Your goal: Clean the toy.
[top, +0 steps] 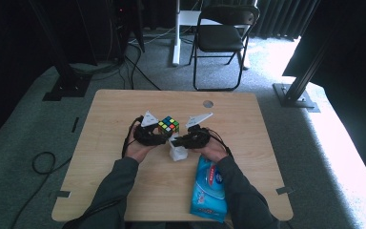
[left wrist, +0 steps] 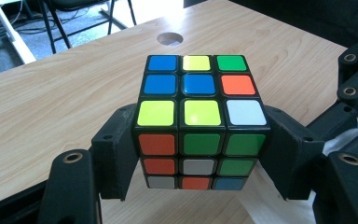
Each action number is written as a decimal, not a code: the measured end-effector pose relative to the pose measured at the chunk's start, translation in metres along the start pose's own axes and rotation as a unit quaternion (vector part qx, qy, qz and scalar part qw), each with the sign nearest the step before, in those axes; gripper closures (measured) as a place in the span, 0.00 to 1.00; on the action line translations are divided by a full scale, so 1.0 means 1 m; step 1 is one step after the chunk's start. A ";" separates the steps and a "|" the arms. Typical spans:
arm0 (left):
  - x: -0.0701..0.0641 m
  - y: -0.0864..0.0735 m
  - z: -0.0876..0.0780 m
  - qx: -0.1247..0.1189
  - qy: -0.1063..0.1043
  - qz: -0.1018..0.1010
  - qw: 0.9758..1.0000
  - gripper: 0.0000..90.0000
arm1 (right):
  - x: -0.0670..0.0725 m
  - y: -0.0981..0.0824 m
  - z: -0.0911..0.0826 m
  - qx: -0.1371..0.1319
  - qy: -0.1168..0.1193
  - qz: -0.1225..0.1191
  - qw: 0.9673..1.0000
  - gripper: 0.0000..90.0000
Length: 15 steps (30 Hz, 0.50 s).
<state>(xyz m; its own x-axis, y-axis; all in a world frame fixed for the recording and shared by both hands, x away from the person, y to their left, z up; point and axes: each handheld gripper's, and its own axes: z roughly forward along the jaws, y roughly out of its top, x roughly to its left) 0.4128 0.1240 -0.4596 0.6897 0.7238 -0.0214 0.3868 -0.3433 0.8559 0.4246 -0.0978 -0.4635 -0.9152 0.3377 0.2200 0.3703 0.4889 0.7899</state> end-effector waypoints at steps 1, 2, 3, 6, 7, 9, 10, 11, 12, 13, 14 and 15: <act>0.000 0.000 0.000 0.000 0.000 0.000 1.000 0.38 | 0.000 0.000 0.000 0.002 0.004 0.001 1.000 0.92; 0.000 0.000 0.000 0.000 -0.001 -0.001 1.000 0.38 | 0.000 0.000 0.001 0.003 0.004 -0.001 1.000 0.92; 0.000 0.000 0.000 0.000 -0.001 -0.001 1.000 0.38 | 0.000 0.000 0.002 0.004 0.004 -0.002 1.000 0.92; 0.000 0.000 0.000 0.000 -0.001 -0.002 1.000 0.38 | 0.000 0.000 0.002 0.004 0.003 -0.002 1.000 0.92; 0.000 0.000 0.000 0.000 -0.001 -0.001 1.000 0.38 | 0.000 0.000 0.001 0.003 0.001 0.000 1.000 0.92; 0.000 0.000 -0.001 -0.001 -0.002 -0.002 1.000 0.38 | -0.001 0.000 0.000 0.002 -0.004 0.000 1.000 0.92; 0.000 0.000 -0.001 0.000 -0.002 -0.001 1.000 0.38 | -0.002 0.000 -0.001 0.000 -0.009 0.002 1.000 0.92; 0.000 0.000 -0.001 0.000 -0.001 -0.001 1.000 0.38 | -0.003 0.000 -0.003 -0.005 -0.015 0.006 1.000 0.92; 0.000 0.000 -0.001 -0.001 -0.002 -0.001 1.000 0.38 | -0.003 0.000 -0.003 -0.005 -0.015 0.006 1.000 0.92; 0.000 0.000 -0.001 -0.001 -0.002 -0.001 1.000 0.38 | -0.004 0.000 -0.004 -0.008 -0.018 0.008 1.000 0.92; 0.000 0.000 -0.001 -0.002 -0.002 -0.001 1.000 0.38 | -0.005 -0.001 -0.005 -0.010 -0.021 0.010 1.000 0.92; 0.000 0.000 -0.001 -0.002 -0.002 -0.001 1.000 0.38 | -0.007 -0.001 -0.007 -0.011 -0.027 0.013 0.999 0.93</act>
<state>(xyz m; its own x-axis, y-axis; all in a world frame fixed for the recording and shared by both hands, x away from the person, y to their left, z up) 0.4118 0.1247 -0.4587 0.6916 0.7218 -0.0250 0.3859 -0.3400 0.8576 0.4297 -0.1060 -0.4620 -0.8948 0.3939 0.2103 0.3905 0.4618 0.7964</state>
